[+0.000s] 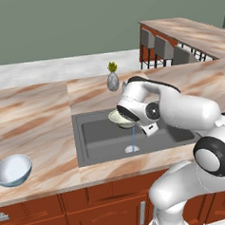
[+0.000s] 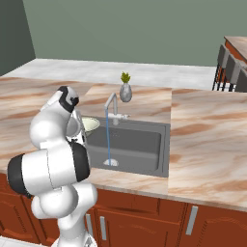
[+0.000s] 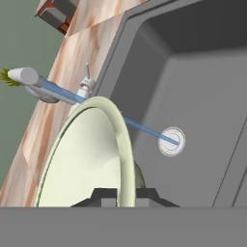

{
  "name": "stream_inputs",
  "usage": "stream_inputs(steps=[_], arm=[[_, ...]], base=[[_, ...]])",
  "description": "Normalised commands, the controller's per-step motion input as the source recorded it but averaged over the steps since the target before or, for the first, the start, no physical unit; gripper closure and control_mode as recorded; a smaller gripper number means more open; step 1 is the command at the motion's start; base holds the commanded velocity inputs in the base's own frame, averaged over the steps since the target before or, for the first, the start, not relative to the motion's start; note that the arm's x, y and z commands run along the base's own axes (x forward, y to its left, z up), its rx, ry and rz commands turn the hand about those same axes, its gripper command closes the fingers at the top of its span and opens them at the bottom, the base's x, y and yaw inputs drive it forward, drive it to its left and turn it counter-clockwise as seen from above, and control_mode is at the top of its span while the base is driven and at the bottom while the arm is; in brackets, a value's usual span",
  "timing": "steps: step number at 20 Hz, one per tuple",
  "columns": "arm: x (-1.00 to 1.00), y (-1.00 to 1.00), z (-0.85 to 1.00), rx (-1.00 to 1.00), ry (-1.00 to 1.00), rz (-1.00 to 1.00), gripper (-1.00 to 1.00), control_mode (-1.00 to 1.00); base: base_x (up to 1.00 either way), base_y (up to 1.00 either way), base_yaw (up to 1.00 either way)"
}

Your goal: Rinse each bowl for a few seconds and place them down in the sink or on the counter.

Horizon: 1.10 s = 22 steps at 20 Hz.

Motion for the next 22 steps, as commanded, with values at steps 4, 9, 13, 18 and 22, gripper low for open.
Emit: stream_inputs(steps=[4,9,13,18,22], arm=[[0.01,-0.21,0.1,-0.05,0.04,-0.02,1.0,-1.0],[0.0,-0.17,0.06,-0.04,0.04,-0.02,1.0,-1.0],[0.03,-0.15,0.01,-0.03,0.05,-0.02,1.0,-1.0],[0.06,-0.13,0.01,-0.04,0.05,-0.02,1.0,-1.0],[0.13,-0.13,0.02,-0.03,0.05,-0.02,1.0,-1.0]], base=[[0.0,0.0,0.0],[0.0,0.0,0.0],[0.0,0.0,0.0],[0.0,0.0,0.0],[0.0,0.0,0.0]])
